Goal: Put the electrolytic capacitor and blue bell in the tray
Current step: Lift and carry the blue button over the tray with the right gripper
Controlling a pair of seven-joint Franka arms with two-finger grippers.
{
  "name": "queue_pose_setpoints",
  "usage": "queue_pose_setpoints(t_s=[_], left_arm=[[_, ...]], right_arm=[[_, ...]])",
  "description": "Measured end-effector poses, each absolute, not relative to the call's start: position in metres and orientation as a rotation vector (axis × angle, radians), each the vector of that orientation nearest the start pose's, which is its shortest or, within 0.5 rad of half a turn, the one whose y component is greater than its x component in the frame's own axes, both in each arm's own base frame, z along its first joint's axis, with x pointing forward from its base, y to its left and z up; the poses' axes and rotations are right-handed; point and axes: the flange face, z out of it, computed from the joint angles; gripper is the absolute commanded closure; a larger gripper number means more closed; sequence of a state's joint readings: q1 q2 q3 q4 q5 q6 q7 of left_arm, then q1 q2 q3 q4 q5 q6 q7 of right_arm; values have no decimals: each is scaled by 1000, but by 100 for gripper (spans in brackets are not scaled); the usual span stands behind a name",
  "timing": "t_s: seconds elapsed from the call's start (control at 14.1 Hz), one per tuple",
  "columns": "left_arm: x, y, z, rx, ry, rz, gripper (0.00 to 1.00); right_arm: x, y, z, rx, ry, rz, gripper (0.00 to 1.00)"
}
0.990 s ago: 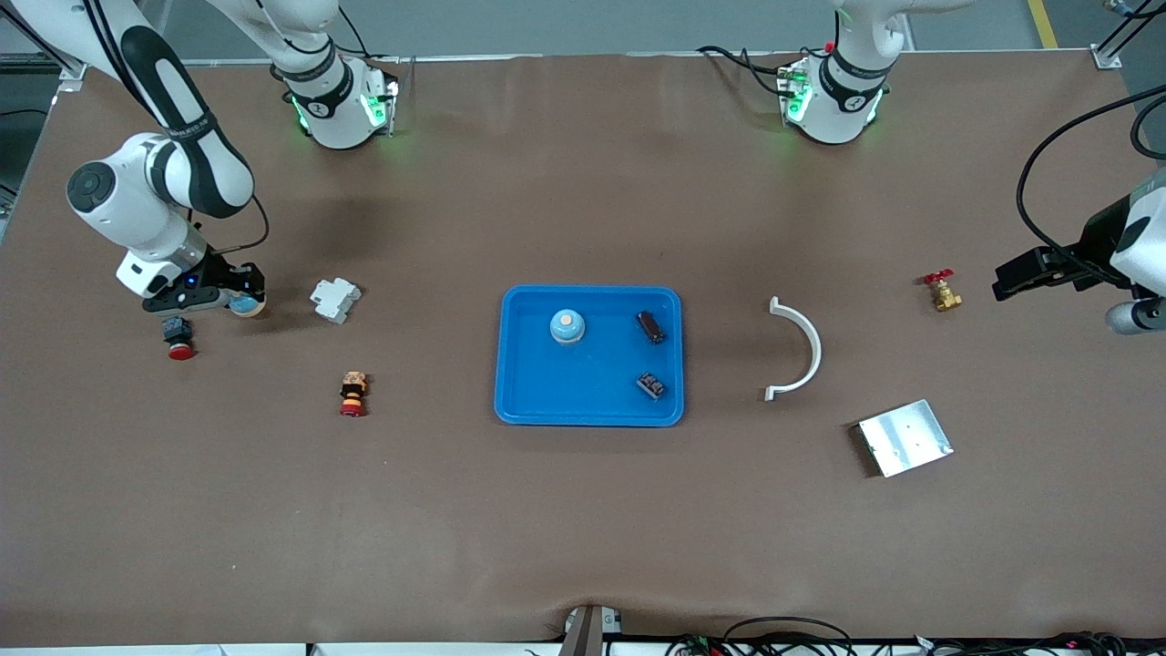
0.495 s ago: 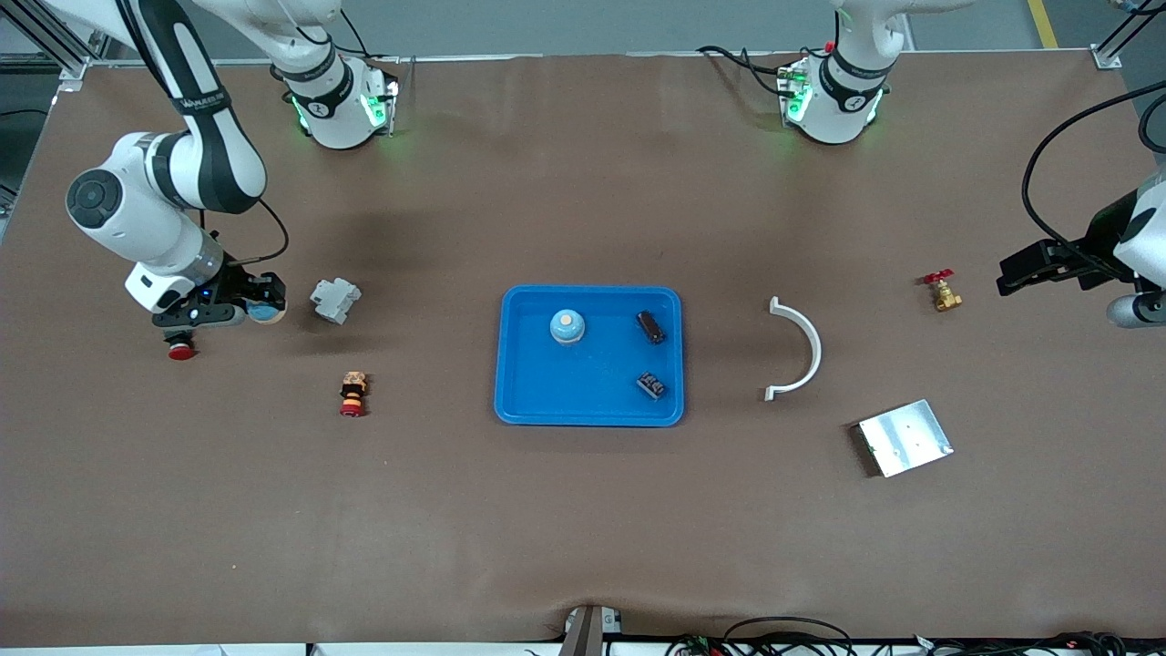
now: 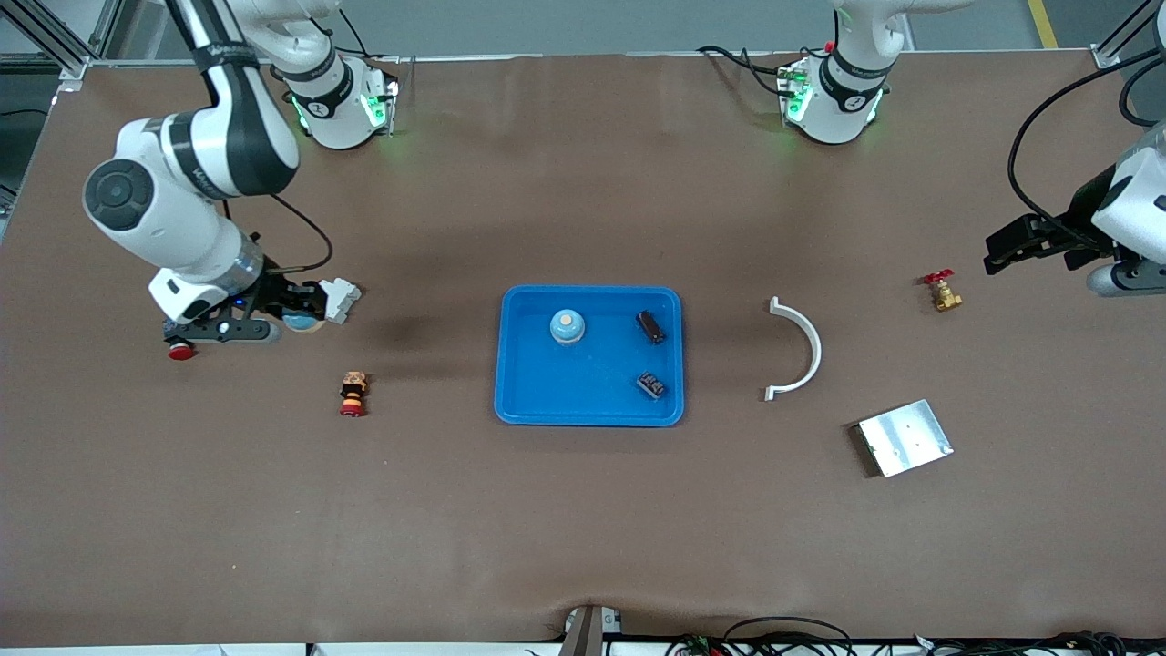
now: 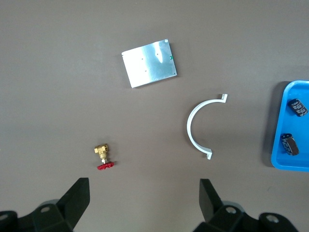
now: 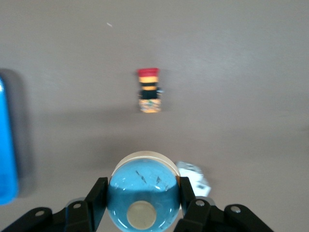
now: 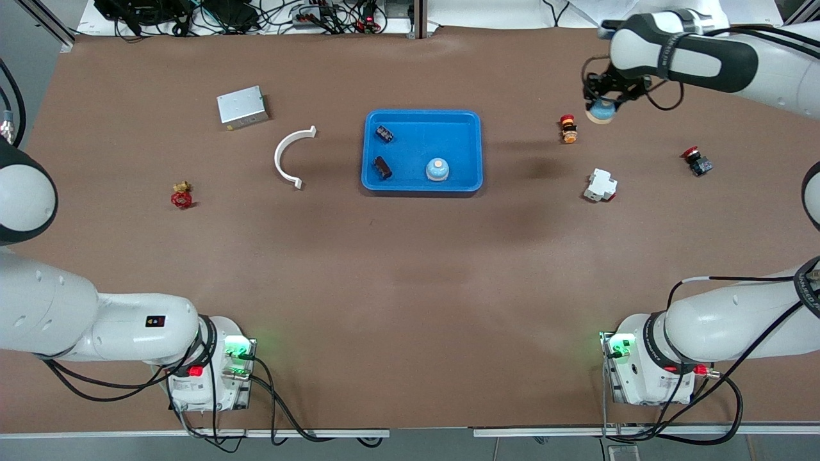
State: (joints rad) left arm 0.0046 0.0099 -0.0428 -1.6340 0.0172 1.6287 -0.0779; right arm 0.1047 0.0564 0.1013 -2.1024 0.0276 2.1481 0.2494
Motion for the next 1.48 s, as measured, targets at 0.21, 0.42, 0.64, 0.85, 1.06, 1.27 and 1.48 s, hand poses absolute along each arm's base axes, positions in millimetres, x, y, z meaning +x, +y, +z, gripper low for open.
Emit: queue_pose_setpoints(t_s=[0.21, 0.42, 0.64, 0.85, 1.06, 1.27, 1.48], left_arm=[[557, -19, 590, -3123, -62, 23, 0], [552, -19, 589, -3123, -60, -16, 0], [546, -20, 590, -3123, -59, -31, 0], [545, -20, 589, -3123, -59, -32, 0], [545, -20, 588, -3123, -60, -32, 0], [545, -19, 588, -3123, -60, -34, 0], [545, -19, 588, -3123, -61, -35, 0]], right_arm=[[548, 172, 394, -3103, 188, 17, 100], [562, 230, 384, -3083, 294, 16, 100], [577, 289, 365, -3068, 368, 20, 100], [585, 330, 338, -3084, 433, 15, 100], [587, 356, 316, -3080, 501, 26, 100], [584, 378, 297, -3076, 567, 38, 100], [577, 408, 278, -3090, 637, 7, 100]])
